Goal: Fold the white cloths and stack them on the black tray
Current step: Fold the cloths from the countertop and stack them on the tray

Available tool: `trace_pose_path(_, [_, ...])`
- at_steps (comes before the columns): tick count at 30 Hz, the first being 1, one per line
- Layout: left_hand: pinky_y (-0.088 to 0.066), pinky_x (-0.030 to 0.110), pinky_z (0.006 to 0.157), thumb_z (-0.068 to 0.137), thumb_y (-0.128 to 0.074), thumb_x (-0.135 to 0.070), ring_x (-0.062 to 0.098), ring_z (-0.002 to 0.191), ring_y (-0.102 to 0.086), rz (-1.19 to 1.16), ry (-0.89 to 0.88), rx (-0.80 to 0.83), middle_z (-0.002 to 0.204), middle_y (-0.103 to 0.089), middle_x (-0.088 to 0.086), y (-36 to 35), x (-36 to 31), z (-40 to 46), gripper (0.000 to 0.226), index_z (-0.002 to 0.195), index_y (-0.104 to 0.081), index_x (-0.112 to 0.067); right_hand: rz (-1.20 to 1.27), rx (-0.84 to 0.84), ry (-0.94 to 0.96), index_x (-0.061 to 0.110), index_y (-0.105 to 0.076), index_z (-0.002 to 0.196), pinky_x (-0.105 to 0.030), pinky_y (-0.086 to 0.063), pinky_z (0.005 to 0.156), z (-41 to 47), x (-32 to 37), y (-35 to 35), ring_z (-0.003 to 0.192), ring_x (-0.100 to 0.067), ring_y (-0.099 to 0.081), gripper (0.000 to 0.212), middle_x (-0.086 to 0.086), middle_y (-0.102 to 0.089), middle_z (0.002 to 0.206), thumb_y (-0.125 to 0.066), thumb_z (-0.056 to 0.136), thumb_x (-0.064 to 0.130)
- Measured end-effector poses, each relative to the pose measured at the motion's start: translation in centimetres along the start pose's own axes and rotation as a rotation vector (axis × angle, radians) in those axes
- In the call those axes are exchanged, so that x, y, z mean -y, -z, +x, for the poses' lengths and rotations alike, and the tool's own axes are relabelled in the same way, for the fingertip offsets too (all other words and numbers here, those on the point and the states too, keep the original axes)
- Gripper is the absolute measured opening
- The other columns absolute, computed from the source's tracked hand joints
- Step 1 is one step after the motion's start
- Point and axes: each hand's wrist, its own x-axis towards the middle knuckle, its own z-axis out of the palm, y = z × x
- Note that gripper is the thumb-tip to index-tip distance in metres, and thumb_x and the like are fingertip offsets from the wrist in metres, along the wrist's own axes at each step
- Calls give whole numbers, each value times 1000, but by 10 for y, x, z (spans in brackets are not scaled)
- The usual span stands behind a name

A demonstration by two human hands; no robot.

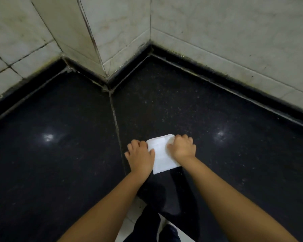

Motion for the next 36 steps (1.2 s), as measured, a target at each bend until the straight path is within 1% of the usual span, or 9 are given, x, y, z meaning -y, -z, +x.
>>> trace_pose_path(3, [-40,36,95,90,-53,-25,21,109,-48,-242,-2,46,115,-50,3,8,-9,-1,18,105,-57,-15,257,76,-74,12,-54,120,-37,-42,94,-4,-6,13,115,-28,-51,34,-9,-56,123,-49,91,30])
trace_pose_path(5, [-46,29,74,89,-53,-18,16,84,-54,-512,-28,110,97,-56,4,18,-21,-6,7,94,-53,-13,556,130,-112,10,-55,118,-35,-49,85,-9,-21,20,105,-25,-59,35,-8,-60,117,-54,88,27])
trace_pose_path(8, [-36,18,53,87,-52,-11,8,64,-44,-712,-131,227,75,-50,-1,30,-51,-23,7,83,-48,-14,915,128,-174,8,-56,120,-39,-54,88,-26,-55,30,101,-22,-62,37,-7,-64,112,-57,84,19])
trace_pose_path(12, [-42,23,56,82,-55,-14,11,67,-52,-808,-244,508,76,-54,0,28,-112,-63,5,80,-50,-15,1341,126,-203,2,-62,99,-43,-53,86,-76,-126,46,93,-26,-65,15,-13,-67,99,-58,87,8])
trace_pose_path(17, [-52,34,69,88,-55,-13,23,88,-64,-931,-265,841,100,-66,10,-18,-186,-160,12,99,-59,-10,1780,36,-264,-3,-59,120,-46,-52,90,-181,-265,47,112,-35,-62,40,-21,-64,122,-63,82,6])
trace_pose_path(22, [-56,34,74,93,-51,-5,26,95,-66,-909,-329,1161,114,-66,15,-88,-246,-317,28,121,-54,-5,1914,-277,-316,3,-59,121,-44,-51,90,-333,-404,27,107,-30,-62,33,-17,-63,123,-51,90,4])
trace_pose_path(26, [-55,31,72,97,-46,-9,20,86,-65,-717,-460,1378,104,-67,13,-124,-285,-440,19,109,-60,-3,1908,-524,-378,11,-62,115,-48,-45,97,-447,-486,6,108,-29,-60,30,-12,-65,117,-53,87,6])
trace_pose_path(29, [-52,32,74,97,-48,-13,17,80,-63,-585,-571,1419,92,-66,7,-142,-311,-525,15,92,-61,-10,1928,-719,-449,6,-58,118,-41,-44,88,-520,-536,-3,99,-28,-58,47,-14,-62,111,-65,72,13])
trace_pose_path(36, [-53,30,67,96,-50,-11,17,74,-63,-476,-700,1515,83,-66,6,-185,-370,-655,15,85,-60,-9,1906,-1056,-531,9,-64,97,-32,-53,68,-617,-636,-18,76,-20,-63,16,-8,-67,91,-52,91,2])
